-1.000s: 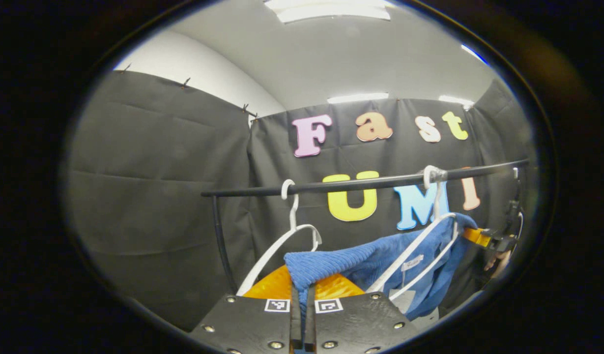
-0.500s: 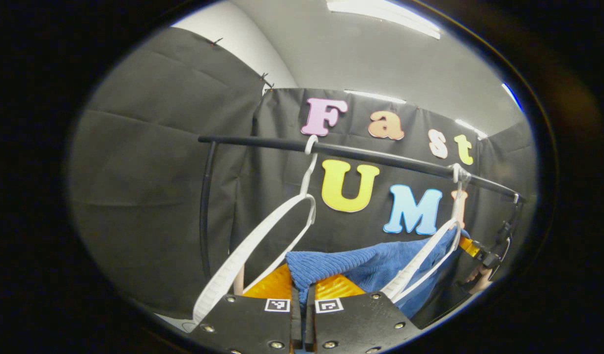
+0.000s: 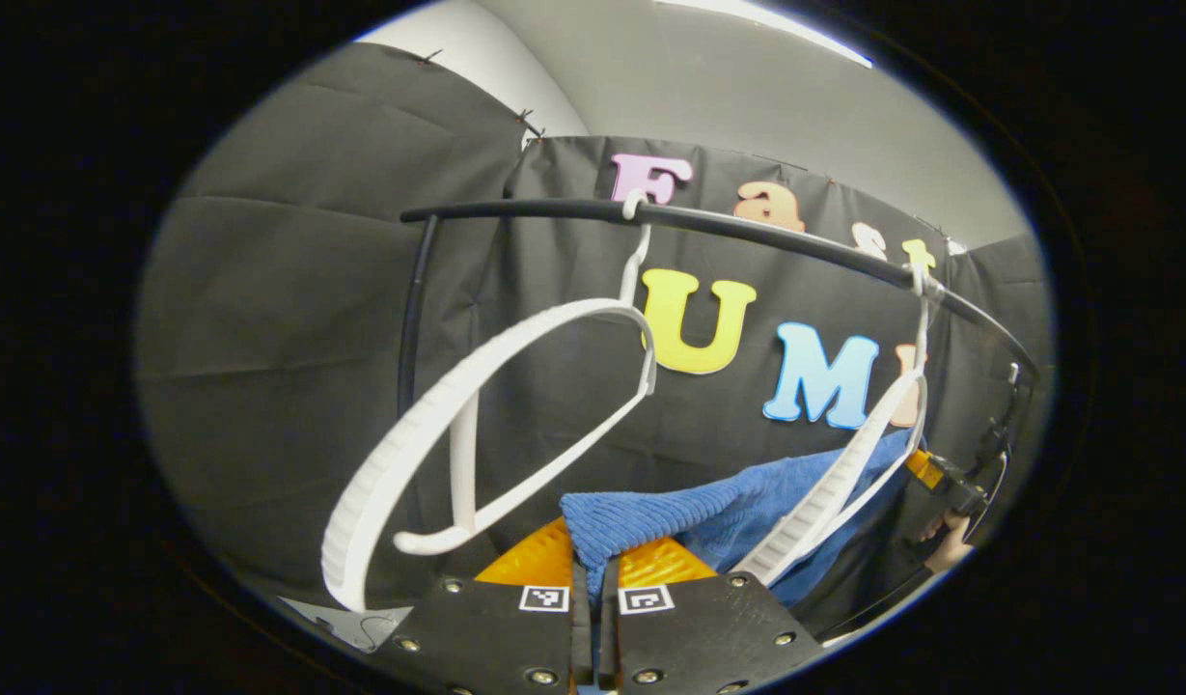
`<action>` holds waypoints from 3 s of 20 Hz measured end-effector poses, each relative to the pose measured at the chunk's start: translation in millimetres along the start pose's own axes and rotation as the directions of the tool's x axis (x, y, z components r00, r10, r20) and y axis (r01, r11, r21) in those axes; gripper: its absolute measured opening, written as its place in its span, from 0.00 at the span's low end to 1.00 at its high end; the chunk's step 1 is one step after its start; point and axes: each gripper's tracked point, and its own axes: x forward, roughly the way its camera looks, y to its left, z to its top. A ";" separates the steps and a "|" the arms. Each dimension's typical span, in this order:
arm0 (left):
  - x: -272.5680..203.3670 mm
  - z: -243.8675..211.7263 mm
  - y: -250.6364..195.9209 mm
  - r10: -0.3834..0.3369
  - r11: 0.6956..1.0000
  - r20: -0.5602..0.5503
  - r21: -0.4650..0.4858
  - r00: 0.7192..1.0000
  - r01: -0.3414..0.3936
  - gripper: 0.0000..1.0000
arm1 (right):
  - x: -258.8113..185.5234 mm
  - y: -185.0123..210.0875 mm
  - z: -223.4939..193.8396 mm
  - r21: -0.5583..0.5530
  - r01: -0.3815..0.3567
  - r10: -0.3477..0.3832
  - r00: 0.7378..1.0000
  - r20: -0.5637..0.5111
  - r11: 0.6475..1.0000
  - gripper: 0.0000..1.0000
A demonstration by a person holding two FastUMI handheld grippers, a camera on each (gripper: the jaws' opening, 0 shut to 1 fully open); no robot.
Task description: Grasp the clothes on the hanger with both hands and then place them into the laundry hamper below.
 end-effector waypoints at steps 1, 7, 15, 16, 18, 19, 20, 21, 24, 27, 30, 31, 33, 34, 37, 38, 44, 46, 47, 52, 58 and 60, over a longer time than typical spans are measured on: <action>0.1 -6.4 0.0 0.003 1.000 -0.011 -0.006 1.000 -0.003 0.04 | 0.3 -1.1 -4.3 -0.002 0.005 -0.005 1.000 -0.010 1.000 0.00; -7.0 -40.1 -0.4 0.018 0.999 -0.067 -0.031 0.998 -0.020 0.04 | -6.5 -6.3 -35.0 0.001 0.012 -0.012 0.997 -0.078 1.000 0.00; -58.8 -81.3 -2.6 0.021 1.000 -0.098 -0.013 0.995 -0.022 0.04 | -76.1 -23.3 -61.0 -0.084 0.028 -0.042 0.984 -0.175 0.996 0.00; -67.6 -79.8 -5.7 0.006 1.000 -0.091 -0.019 0.996 -0.007 0.04 | -86.2 -26.0 -60.7 -0.098 0.037 -0.055 0.982 -0.183 0.995 0.00; -81.7 -77.4 -9.1 -0.031 1.000 -0.085 -0.001 0.996 0.031 0.04 | -111.4 -28.7 -58.2 -0.117 0.063 -0.086 0.976 -0.201 0.991 0.00; -86.8 -75.8 -11.2 -0.055 0.998 -0.083 0.023 0.995 0.057 0.04 | -124.3 -26.8 -55.8 -0.118 0.075 -0.099 0.973 -0.207 0.990 0.00; -92.0 -75.7 -12.0 -0.078 0.995 -0.085 0.055 0.993 0.083 0.04 | -137.0 -22.9 -52.4 -0.119 0.087 -0.112 0.971 -0.214 0.989 0.00; -97.3 -73.2 -13.3 -0.103 0.990 -0.087 0.089 0.991 0.111 0.02 | -150.4 -19.0 -48.5 -0.123 0.101 -0.126 0.967 -0.220 0.987 0.00; -115.0 -62.2 -25.6 -0.208 0.966 -0.084 0.136 0.975 0.218 0.04 | -194.9 0.4 -29.7 -0.127 0.135 -0.159 0.967 -0.201 0.983 0.00; -143.0 -62.2 -42.8 -0.307 0.938 -0.090 0.138 0.948 0.317 0.05 | -233.8 19.3 -15.6 -0.143 0.179 -0.204 0.961 -0.186 0.973 0.00; -159.6 -74.1 -47.1 -0.372 0.916 -0.103 0.117 0.922 0.383 0.05 | -275.3 37.8 -9.9 -0.161 0.219 -0.248 0.950 -0.190 0.962 0.00; -161.2 -78.3 -51.8 -0.398 0.907 -0.108 0.102 0.911 0.408 0.05 | -285.8 45.4 -8.0 -0.160 0.227 -0.255 0.948 -0.189 0.961 0.00; -161.6 -80.6 -56.4 -0.443 0.888 -0.120 0.082 0.889 0.453 0.04 | -303.5 56.5 -6.5 -0.165 0.241 -0.271 0.944 -0.189 0.956 0.00; -158.6 -84.0 -58.5 -0.463 0.876 -0.127 0.087 0.877 0.475 0.04 | -309.0 61.4 -7.4 -0.165 0.245 -0.275 0.942 -0.193 0.955 0.00; -153.3 -98.3 -54.8 -0.467 0.864 -0.165 0.121 0.869 0.488 0.03 | -322.2 80.9 -14.7 -0.126 0.237 -0.260 0.938 -0.230 0.963 0.00; -156.9 -103.7 -57.3 -0.479 0.856 -0.168 0.127 0.862 0.501 0.05 | -324.9 82.9 -15.9 -0.121 0.238 -0.260 0.937 -0.234 0.964 0.00; -176.8 -152.8 -61.9 -0.464 0.866 -0.205 0.100 0.862 0.490 0.06 | -368.4 91.3 -76.0 -0.104 0.207 -0.232 0.893 -0.386 0.973 0.00; -174.1 -173.6 -58.6 -0.446 0.876 -0.237 0.082 0.863 0.475 0.06 | -382.9 91.6 -103.3 -0.072 0.208 -0.218 0.867 -0.448 0.975 0.00; -176.9 -186.6 -56.4 -0.436 0.880 -0.257 0.078 0.862 0.469 0.06 | -388.3 92.3 -117.7 -0.054 0.210 -0.210 0.851 -0.482 0.976 0.00; -168.1 -245.3 -44.2 -0.391 0.887 -0.339 0.109 0.856 0.448 0.05 | -395.2 93.5 -179.4 0.023 0.239 -0.176 0.772 -0.610 0.971 0.00; -157.9 -308.0 -33.3 -0.364 0.889 -0.420 0.109 0.831 0.445 0.05 | -406.8 92.3 -231.9 0.006 0.227 -0.162 0.715 -0.680 0.974 0.00; -155.2 -328.7 -32.6 -0.352 0.886 -0.451 0.122 0.820 0.447 0.05 | -405.7 85.9 -254.1 -0.004 0.228 -0.165 0.692 -0.703 0.974 0.00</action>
